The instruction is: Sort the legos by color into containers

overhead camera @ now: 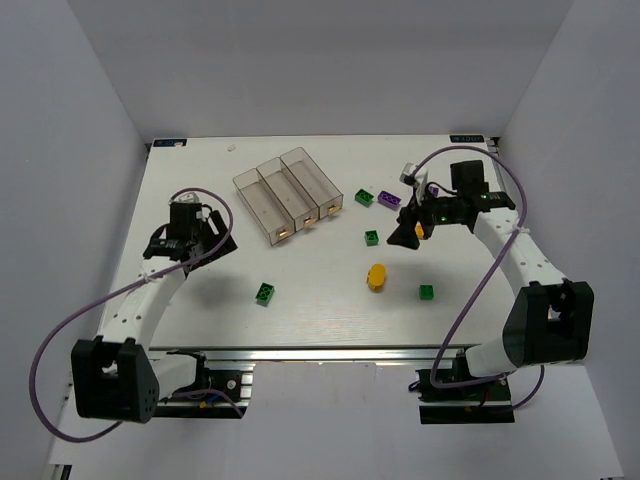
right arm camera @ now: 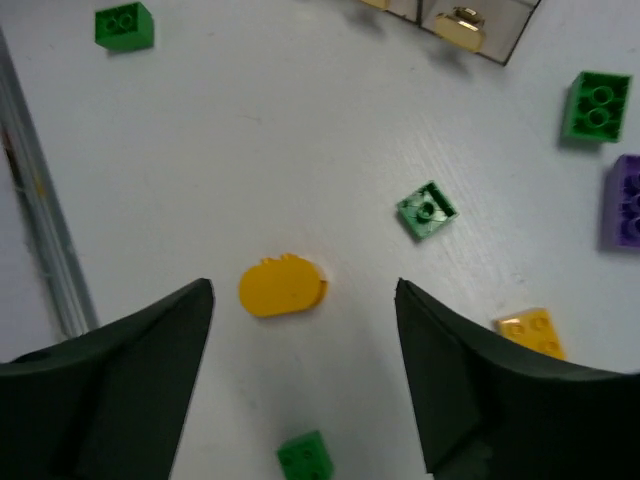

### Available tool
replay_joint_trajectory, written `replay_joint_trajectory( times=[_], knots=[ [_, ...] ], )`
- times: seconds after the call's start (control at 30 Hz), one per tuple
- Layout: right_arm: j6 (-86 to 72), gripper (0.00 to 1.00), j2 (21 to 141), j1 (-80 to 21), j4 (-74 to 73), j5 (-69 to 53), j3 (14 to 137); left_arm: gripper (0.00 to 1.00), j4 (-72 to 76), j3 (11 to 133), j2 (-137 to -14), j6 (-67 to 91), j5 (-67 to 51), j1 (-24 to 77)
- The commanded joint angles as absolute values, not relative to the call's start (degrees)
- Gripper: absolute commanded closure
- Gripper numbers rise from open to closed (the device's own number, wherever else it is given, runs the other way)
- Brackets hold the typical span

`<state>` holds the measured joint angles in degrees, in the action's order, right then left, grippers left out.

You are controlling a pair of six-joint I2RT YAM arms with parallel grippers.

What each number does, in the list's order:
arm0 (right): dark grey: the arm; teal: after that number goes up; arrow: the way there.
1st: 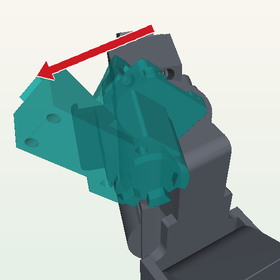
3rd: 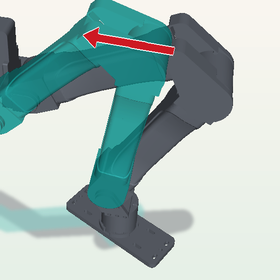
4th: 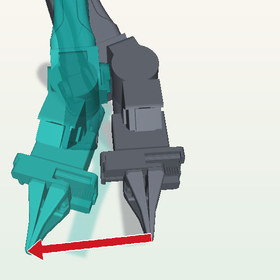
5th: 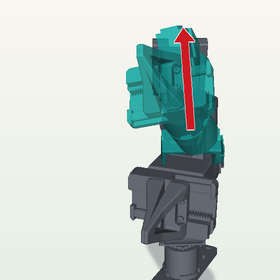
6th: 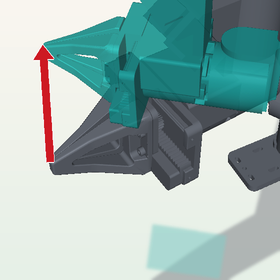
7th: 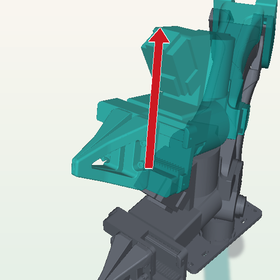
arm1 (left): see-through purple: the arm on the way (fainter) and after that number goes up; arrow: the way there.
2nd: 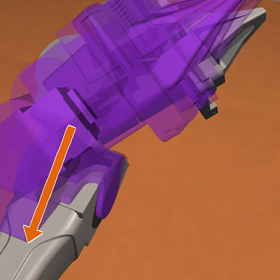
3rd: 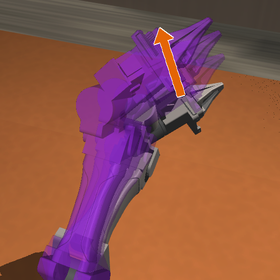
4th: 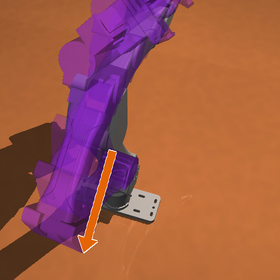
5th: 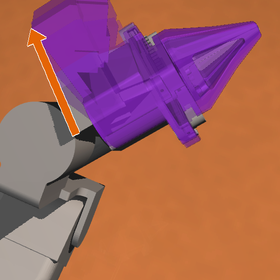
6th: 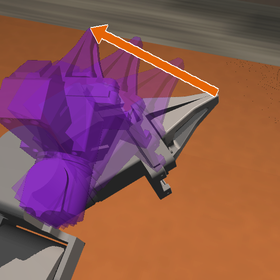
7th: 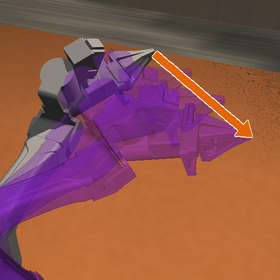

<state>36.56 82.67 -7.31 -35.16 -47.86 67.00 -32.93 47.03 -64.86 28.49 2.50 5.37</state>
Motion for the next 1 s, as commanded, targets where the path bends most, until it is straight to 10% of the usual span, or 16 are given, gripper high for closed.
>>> replay_joint_trajectory(
  times=[0.0,0.57,0.97],
  knots=[
    [33.14,0.15,80.77,-9.14,-29.27,-48.0,65.3,0.11,-32.88,49.13,-69.32,26.99,7.99,5.1],
    [34.98,0.11,79.72,-12.66,-31.55,-43.86,65.22,0.26,-26.98,65.47,-101.76,7.91,13.8,5.1],
    [35.51,0.18,79.89,-12.66,-32.08,-43.07,65.04,0.96,-29.35,71.27,-102.22,8.61,7.14,5.1]
  ],
)
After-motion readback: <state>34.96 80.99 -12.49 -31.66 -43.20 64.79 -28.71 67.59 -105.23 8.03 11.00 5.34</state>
